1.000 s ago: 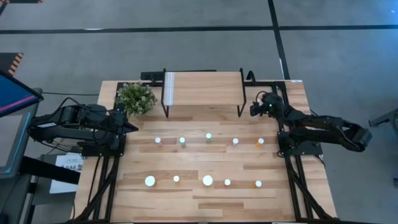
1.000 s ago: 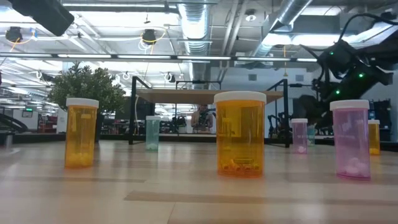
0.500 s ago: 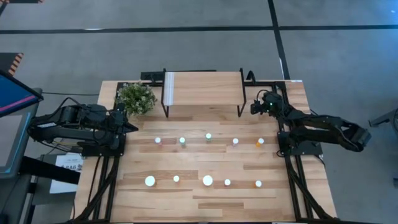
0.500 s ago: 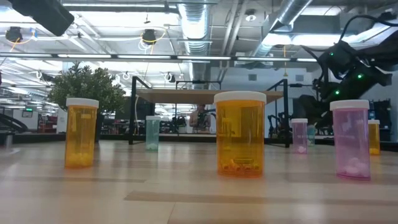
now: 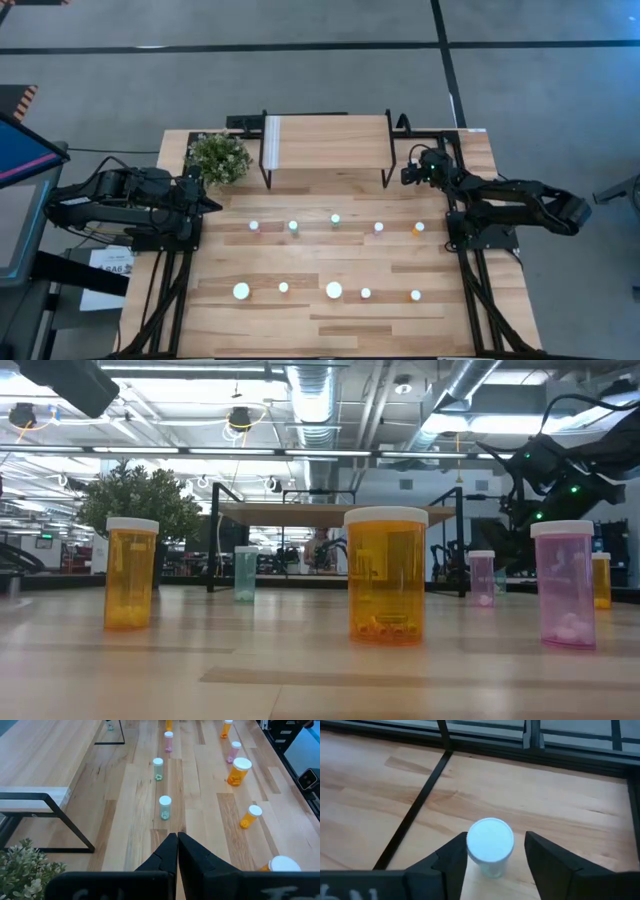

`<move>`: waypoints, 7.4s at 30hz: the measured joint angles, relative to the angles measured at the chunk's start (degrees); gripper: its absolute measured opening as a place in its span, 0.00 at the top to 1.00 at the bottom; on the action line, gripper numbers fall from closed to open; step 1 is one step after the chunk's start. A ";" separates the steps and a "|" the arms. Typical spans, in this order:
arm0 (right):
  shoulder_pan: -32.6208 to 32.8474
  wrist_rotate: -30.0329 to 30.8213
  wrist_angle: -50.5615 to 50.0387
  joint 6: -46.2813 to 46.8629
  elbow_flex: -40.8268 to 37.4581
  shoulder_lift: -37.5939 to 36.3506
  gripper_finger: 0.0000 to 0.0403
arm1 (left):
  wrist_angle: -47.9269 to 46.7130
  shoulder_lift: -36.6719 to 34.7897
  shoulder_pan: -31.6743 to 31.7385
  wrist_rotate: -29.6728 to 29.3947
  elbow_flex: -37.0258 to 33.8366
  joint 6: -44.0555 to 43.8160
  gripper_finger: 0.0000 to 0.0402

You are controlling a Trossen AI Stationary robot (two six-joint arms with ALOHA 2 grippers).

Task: Pick and place medicine bottles onto shelf by color
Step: Put the top blue pill bottle onto the shelf, then put the top left pink pill bottle on the shelf

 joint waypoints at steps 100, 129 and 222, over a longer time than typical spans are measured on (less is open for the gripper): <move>6.95 -7.76 -32.19 -15.61 47.71 6.56 0.44 | 0.00 0.02 -0.01 0.00 0.00 0.00 1.00; 56.18 -6.18 -21.34 -7.94 23.11 -14.86 0.44 | 0.00 0.02 0.00 0.00 0.00 0.00 1.00; 74.29 1.33 1.48 -17.57 17.31 -17.70 0.44 | 25.23 25.33 -3.82 -8.88 -3.91 -31.54 0.71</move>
